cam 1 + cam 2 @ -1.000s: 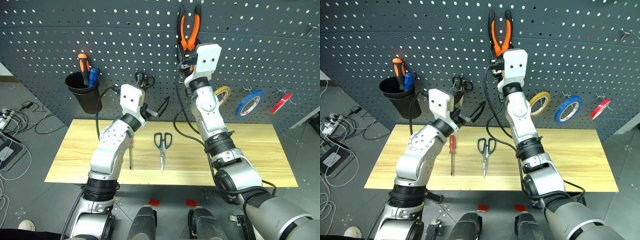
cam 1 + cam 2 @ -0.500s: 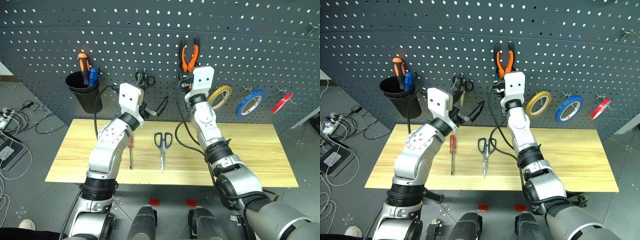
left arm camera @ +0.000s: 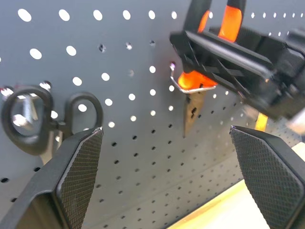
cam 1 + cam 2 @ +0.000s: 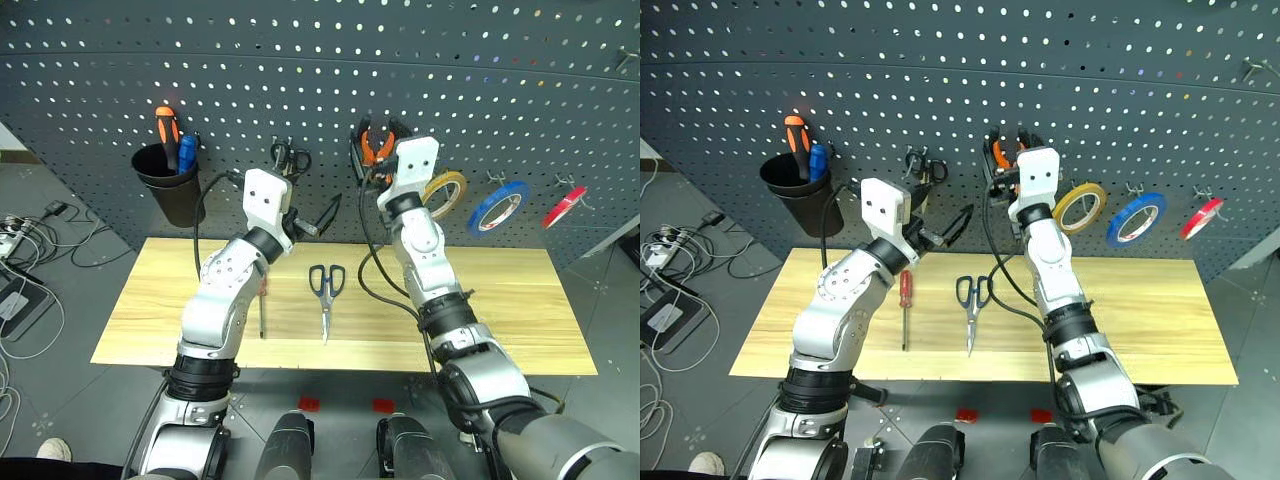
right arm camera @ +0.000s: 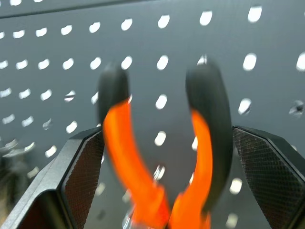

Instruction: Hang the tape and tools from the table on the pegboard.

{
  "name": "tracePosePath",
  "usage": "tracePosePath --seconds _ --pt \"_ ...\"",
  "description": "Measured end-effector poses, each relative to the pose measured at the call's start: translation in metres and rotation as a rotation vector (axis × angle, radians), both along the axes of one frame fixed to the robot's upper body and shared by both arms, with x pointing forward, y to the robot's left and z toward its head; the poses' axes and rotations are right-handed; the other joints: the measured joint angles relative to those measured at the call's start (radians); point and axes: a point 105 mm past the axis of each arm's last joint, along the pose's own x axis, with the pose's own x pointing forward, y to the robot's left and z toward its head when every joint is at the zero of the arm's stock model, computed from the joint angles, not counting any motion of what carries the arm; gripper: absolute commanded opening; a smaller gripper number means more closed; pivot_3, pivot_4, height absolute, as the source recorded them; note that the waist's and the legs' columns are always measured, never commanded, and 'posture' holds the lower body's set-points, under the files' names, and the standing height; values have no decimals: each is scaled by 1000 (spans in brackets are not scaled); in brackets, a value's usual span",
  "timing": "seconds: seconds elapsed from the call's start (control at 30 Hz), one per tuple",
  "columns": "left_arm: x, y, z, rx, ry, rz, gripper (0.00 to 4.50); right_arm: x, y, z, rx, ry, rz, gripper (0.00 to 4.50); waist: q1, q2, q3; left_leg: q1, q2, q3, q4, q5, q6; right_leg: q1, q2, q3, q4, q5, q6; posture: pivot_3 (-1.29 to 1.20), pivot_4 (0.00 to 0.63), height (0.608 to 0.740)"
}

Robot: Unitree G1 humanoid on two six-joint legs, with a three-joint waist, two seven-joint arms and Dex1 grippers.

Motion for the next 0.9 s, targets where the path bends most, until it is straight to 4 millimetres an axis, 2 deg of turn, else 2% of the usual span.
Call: tracePosePath --seconds 0.13,0.3,0.37,0.47,0.57,0.7,0.77,0.9 --pt "-13 -1 -20 5 64 -20 4500 -24 -15 -25 -94 86 87 4488 0 1 1 0 0 -2 1 -1 1 0 0 1 -1 0 0 175 224 740" --pt "-24 -6 -34 8 118 -29 4500 -49 -29 -24 -202 100 147 4488 -3 3 2 2 0 -3 1 -3 5 2 0 1 -1 0 0 139 242 740" --pt "-25 -6 -51 26 181 15 4500 -58 -35 -34 -253 134 167 4488 -3 3 3 2 -1 -2 1 -3 6 3 0 1 -2 0 0 120 257 740" --pt "-20 -4 -82 62 287 115 4500 -79 -43 -59 -405 192 267 4488 -3 5 15 6 -2 -2 2 -4 8 9 -1 1 -3 0 0 90 285 740" --pt "-20 -4 -110 119 365 166 4500 -98 -43 -76 -508 216 366 4488 -15 6 41 18 -1 -3 0 -6 11 21 0 1 -5 -1 -1 67 319 740" --pt "-22 -11 -137 181 463 209 4500 -122 -44 -103 -597 252 486 4488 -36 5 77 17 -1 -4 2 -6 11 21 0 1 -4 -1 -1 39 370 740" --pt "-22 -15 -148 224 504 232 4500 -128 -47 -110 -621 264 514 4488 -44 5 97 16 -1 -4 2 -6 11 20 -1 2 -3 -1 -1 28 398 740" --pt "-24 -17 -167 348 566 292 4500 -133 -43 -112 -638 249 558 4488 -60 3 136 16 -1 -5 3 -6 11 19 -1 2 -2 -1 -1 11 434 740"
